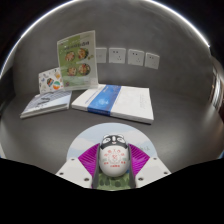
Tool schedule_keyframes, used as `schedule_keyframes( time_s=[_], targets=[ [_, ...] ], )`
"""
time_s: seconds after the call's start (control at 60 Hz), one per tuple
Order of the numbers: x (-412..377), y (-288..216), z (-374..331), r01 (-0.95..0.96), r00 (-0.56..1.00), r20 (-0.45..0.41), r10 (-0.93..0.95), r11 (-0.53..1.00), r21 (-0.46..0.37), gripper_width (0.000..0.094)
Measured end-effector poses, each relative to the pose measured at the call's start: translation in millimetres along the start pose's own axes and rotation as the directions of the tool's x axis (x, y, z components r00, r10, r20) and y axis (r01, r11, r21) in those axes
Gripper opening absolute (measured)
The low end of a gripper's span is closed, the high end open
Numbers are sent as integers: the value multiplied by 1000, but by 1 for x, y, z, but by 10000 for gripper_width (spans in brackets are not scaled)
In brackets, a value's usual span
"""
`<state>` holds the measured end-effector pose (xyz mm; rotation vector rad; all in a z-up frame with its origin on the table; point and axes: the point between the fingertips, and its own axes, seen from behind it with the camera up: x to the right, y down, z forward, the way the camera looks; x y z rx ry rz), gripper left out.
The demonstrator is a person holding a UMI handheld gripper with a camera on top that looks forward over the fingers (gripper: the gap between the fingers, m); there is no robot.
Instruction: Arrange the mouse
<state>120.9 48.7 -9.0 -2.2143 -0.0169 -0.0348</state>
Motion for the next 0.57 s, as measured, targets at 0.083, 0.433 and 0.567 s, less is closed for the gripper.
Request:
schedule_keyframes(
  time_s=[0.083,0.433,0.567],
  targets=[
    [-2,0,-1,-28,998,51,28,1000,7,475],
    [5,22,-70,-101,982,164,98,995,11,845],
    [39,45,-111,-158,983,96,154,987,33,840]
  ],
)
